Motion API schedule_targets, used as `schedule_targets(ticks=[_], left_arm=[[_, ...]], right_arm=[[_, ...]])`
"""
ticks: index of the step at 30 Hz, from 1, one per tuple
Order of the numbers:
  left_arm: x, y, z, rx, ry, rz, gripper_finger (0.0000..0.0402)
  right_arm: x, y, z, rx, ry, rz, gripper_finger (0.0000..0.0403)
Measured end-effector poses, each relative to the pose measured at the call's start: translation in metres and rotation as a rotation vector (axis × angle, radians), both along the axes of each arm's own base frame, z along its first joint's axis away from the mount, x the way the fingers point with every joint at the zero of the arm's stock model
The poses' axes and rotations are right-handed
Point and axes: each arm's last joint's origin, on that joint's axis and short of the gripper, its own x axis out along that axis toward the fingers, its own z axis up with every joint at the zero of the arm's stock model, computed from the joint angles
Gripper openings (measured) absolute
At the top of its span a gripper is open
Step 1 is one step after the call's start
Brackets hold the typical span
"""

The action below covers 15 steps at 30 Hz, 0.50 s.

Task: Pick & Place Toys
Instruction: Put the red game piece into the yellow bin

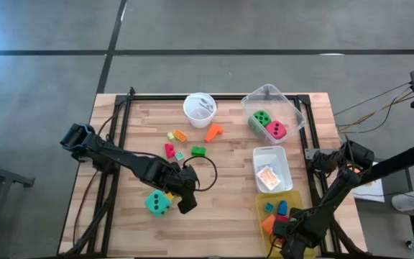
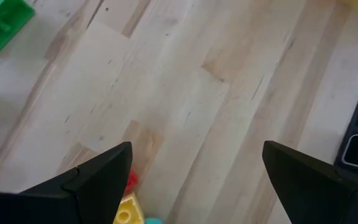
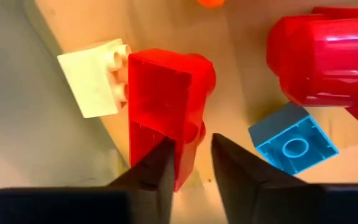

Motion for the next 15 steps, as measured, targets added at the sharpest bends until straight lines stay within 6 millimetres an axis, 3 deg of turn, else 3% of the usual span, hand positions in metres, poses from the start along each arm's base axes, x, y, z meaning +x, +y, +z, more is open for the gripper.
schedule_targets(ticks=[7,15], left_arm=[[-0.003,0.001,-0.001,0.01,0.029,0.002,0.0366],[-0.007,0.004,-0.013,0.017,0.074,0.07,0.0366]], right_arm=[[0.0,0.001,0.001,0.024,0.01,0.004,0.019],[-0.003,0.003,0.003,0.081,0.107,-0.03,0.0248]])
